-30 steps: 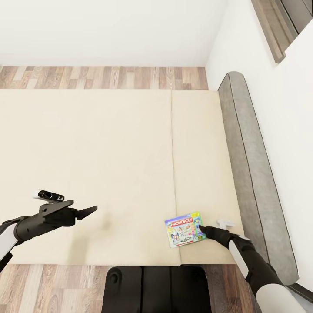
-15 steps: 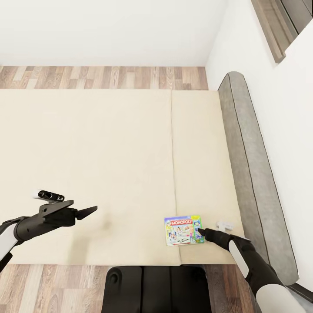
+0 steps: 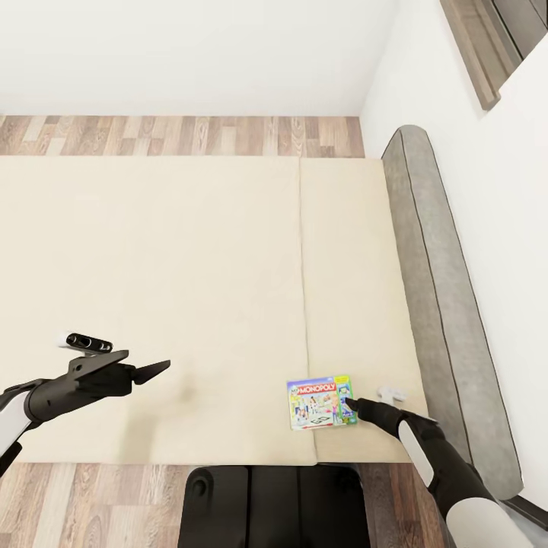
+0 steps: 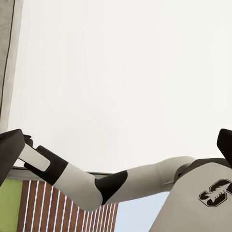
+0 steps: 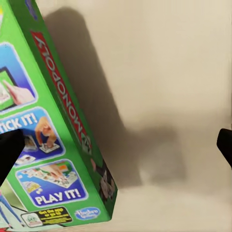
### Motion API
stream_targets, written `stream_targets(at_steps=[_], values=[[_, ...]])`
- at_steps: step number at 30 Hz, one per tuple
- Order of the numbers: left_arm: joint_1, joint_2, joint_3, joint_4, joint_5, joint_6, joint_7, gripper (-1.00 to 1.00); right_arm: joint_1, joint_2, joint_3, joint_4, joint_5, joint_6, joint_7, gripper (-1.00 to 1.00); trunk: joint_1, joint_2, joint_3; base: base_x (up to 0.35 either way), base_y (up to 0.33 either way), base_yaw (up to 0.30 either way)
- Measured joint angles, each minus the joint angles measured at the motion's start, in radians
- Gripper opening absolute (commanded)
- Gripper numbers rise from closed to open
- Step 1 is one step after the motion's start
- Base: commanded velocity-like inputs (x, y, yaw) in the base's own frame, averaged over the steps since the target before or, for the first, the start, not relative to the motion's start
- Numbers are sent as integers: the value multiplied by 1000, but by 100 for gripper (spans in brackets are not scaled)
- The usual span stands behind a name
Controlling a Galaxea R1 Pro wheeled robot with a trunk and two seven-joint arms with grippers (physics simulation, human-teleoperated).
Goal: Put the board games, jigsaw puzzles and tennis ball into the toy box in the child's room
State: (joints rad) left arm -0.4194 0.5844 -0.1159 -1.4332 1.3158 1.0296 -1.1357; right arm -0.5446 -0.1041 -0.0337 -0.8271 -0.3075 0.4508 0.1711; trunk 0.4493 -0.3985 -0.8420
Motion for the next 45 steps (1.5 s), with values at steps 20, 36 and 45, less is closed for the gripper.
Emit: stream_targets(at_steps=[20, 36, 45], values=[[0, 0, 0, 0, 0, 0, 0, 100, 0, 3, -1, -2, 52, 25, 3, 100, 0, 0, 6, 0, 0, 0], [0, 0, 0, 2, 0, 0, 0, 100, 0, 1, -2, -2, 49, 30, 9, 100, 0, 0, 14, 0, 0, 0], [0, 0, -1, 2, 0, 0, 0, 100, 0, -4, -4, -1, 46, 29, 68, 100, 0, 0, 14, 0, 0, 0]])
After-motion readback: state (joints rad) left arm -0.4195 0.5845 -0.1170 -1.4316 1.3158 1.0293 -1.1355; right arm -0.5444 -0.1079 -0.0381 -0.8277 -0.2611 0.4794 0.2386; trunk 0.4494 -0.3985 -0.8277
